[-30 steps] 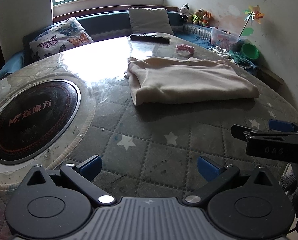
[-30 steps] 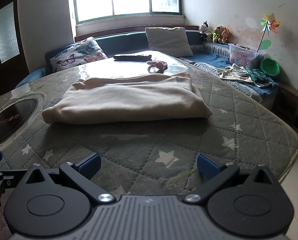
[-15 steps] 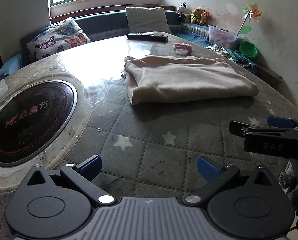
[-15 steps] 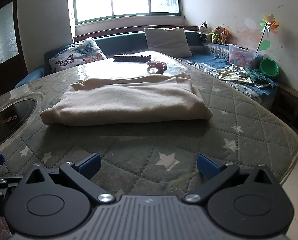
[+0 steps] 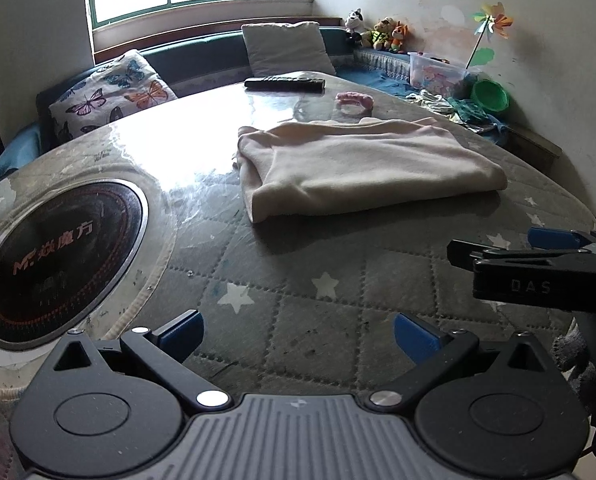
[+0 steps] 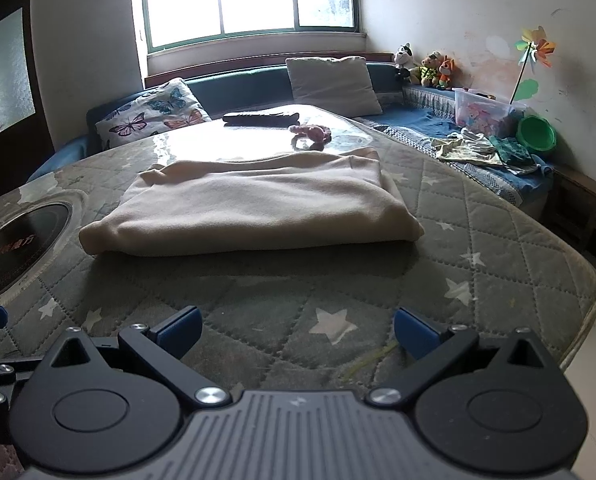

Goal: Fold clothes

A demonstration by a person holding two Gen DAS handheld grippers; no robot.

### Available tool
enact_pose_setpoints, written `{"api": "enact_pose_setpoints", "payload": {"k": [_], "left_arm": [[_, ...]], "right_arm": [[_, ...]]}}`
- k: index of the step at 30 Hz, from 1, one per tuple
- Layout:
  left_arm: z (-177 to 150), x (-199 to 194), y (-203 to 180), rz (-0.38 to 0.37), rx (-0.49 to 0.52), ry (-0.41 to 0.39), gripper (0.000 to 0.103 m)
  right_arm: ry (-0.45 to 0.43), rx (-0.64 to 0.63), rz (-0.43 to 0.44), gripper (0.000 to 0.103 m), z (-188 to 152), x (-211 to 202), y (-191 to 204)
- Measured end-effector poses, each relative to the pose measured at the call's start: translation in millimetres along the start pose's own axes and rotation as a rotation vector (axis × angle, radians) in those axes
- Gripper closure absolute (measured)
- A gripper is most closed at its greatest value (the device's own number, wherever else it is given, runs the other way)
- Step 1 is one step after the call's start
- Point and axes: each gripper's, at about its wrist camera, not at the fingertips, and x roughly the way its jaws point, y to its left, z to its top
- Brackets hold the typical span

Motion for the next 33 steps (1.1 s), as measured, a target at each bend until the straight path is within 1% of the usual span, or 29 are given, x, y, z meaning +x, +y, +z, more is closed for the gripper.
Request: {"api": "enact_pose_setpoints", "payload": {"k": [11, 28, 33], "left_arm": [[3.1, -5.8, -7.9, 0.000, 0.032, -0.027, 0.000], [3.1, -10.1, -8.1, 0.000, 0.041, -0.056, 0.000], [2.8, -7.5, -5.2, 0.000, 0.035, -0.047, 0.000]], "right_arm": [[-0.008, 0.000, 0.007, 0.000, 1.1, -1.4, 0.8], [-0.017, -0.007, 0.010, 0.000, 3.4, -4.2, 4.6], [-0.018, -0.011, 0.013, 0.000, 5.3, -3.6, 6.7]]}}
